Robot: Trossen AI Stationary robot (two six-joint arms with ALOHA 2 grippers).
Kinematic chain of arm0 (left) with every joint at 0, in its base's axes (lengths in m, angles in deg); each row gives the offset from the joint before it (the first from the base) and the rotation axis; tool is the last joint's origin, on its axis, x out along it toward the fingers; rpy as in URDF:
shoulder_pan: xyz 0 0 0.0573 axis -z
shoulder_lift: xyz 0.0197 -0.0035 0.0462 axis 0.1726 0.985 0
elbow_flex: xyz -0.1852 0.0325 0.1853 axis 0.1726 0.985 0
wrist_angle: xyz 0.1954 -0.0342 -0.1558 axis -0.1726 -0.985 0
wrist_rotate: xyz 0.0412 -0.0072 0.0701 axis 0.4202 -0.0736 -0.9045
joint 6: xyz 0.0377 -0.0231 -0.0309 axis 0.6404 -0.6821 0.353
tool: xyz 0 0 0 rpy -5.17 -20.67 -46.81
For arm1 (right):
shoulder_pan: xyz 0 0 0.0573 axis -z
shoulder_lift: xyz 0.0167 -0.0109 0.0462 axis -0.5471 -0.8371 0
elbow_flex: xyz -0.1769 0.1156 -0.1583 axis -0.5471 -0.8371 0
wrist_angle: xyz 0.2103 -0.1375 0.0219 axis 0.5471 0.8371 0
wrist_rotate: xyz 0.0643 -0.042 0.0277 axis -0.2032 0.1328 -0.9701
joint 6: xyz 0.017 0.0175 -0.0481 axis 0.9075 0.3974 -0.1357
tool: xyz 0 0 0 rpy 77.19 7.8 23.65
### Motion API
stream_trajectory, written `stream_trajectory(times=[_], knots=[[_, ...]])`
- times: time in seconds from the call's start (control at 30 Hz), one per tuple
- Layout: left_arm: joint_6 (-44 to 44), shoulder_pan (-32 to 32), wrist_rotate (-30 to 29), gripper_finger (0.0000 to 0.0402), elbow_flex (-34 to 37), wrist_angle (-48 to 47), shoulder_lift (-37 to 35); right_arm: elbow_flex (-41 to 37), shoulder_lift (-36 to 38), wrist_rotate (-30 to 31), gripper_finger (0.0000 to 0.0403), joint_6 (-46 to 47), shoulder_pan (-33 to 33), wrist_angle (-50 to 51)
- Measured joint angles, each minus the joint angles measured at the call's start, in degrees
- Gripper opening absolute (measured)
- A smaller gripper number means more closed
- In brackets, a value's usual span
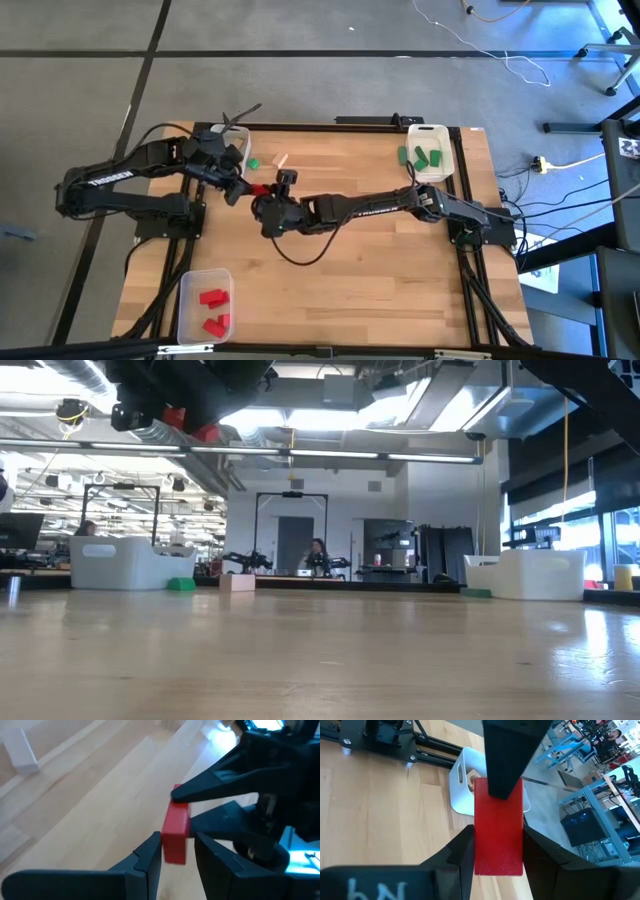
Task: Sort & place blocks by color
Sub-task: Put the red block into the transparent bin
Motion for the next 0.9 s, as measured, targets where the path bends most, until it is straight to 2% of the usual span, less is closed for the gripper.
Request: stream_trajectory(times=[0.3,0.47,0.73,0.9], knots=[[4.6,1.9,-1.3,0.0102,0.0,1.8,2.8,0.0,0.0,-0.2,0.0129,0.0,0.1,-0.1],[3.8,2.8,-5.2,0.0049,0.0,2.7,3.3,0.0,-0.2,0.7,0.0129,-0.2,0.1,0.2],[4.8,2.8,-7.3,0.0047,0.0,3.0,3.2,0.0,-0.2,0.7,0.0128,-1.8,0.2,0.1],[6.8,2.8,-8.1,0.0047,0.0,0.6,3.3,0.0,-0.1,0.6,0.0178,-1.3,0.1,-0.5]])
